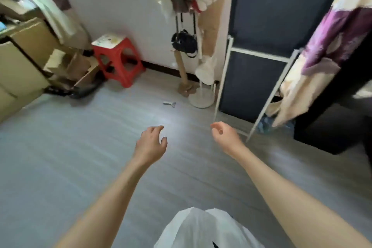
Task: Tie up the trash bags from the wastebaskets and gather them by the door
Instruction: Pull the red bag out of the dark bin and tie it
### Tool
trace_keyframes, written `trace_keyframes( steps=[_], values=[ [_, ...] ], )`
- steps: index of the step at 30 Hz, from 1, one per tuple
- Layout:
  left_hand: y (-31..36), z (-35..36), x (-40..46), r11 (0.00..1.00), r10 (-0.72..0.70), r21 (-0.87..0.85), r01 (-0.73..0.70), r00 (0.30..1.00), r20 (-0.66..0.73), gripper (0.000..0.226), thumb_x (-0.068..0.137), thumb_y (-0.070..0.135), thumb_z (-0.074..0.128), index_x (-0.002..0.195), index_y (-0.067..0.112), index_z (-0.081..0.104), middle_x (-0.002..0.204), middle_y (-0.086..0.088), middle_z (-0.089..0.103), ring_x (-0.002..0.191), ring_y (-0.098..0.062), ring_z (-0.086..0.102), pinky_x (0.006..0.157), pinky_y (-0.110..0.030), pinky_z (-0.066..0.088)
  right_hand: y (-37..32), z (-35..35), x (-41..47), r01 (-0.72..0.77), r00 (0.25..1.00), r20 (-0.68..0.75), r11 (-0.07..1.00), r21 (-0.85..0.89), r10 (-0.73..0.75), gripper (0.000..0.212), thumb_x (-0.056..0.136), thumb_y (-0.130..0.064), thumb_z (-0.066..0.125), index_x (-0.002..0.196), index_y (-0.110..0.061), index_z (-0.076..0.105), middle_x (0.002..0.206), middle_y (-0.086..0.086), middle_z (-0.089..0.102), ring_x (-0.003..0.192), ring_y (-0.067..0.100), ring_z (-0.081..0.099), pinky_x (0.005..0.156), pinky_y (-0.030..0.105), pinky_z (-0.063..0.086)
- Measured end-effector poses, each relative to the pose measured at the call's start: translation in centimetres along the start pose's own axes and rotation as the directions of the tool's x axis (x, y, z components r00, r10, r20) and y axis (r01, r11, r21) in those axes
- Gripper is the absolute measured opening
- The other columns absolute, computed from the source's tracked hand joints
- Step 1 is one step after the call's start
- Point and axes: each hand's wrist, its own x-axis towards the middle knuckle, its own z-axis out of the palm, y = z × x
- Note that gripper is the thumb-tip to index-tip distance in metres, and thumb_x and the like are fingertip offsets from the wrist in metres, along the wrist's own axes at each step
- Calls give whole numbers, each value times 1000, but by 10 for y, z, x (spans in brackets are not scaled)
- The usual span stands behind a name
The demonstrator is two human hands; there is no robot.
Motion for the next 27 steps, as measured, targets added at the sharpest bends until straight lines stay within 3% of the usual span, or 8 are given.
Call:
trace_keyframes(
  steps=[5,7,9,15,19,22,27],
  values=[
    [-138,-59,-29,951,-307,-85,299,945,-111,47,93,26,44,138,15,39,141,-9,42,129,-27,39,106,-42,36,-108,115,31,224,947,265,965,-138,-182,34,94,-16,41,124,-9,56,130,10,57,121,24,52,97,27,38],
    [-193,-78,-44,896,-438,-134,422,890,-128,48,93,27,43,139,15,37,142,-9,41,131,-28,38,108,-41,34,-151,176,43,313,902,362,935,-168,-236,34,92,-16,42,122,-10,57,127,11,60,119,24,54,96,27,39],
    [-227,-93,-48,870,-489,-155,469,861,-138,48,93,27,43,139,14,37,142,-10,40,131,-28,38,109,-41,33,-184,215,50,370,865,421,914,-168,-273,33,92,-16,43,120,-10,59,125,11,61,117,23,55,95,26,40],
    [-374,-160,-54,676,-735,-296,675,646,-205,47,94,26,43,138,14,37,144,-9,38,132,-27,37,108,-40,34,-318,395,74,583,629,679,808,-90,-378,33,91,-15,43,119,-10,60,124,7,63,116,22,57,94,25,40],
    [-450,-205,-51,536,-843,-391,748,495,-209,45,94,25,44,137,13,38,143,-10,39,132,-28,38,107,-41,35,-396,492,76,655,484,789,754,-40,-379,33,91,-15,43,118,-10,60,124,6,63,114,22,58,93,24,40],
    [-485,-221,-58,484,-874,-458,745,434,-218,46,92,24,46,136,12,40,141,-11,42,130,-28,41,108,-40,35,-434,544,69,714,397,840,700,-29,-371,33,91,-15,43,118,-11,60,123,6,63,113,22,58,88,21,40],
    [-569,-244,-100,310,-951,-565,765,248,-185,47,92,26,47,137,13,39,143,-11,40,132,-28,39,109,-40,34,-501,651,29,798,233,923,602,0,-308,33,92,-16,42,120,-11,58,122,7,63,110,24,58,83,21,39]
  ],
)
